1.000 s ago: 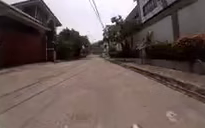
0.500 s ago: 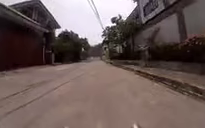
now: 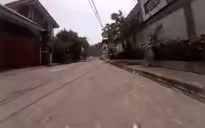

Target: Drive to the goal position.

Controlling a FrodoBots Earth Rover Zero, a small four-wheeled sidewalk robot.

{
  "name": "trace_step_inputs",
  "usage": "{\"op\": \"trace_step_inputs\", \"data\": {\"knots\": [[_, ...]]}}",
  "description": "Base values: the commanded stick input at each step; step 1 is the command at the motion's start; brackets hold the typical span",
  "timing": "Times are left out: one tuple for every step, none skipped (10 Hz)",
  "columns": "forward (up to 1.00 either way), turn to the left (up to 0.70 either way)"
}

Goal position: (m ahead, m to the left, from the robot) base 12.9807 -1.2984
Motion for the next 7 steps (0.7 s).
{"op": "trace_step_inputs", "data": {"knots": [[1.0,0.02],[1.0,0.02],[1.0,0.02],[1.0,0.02],[1.0,0.02],[1.0,0.02],[1.0,0.02]]}}
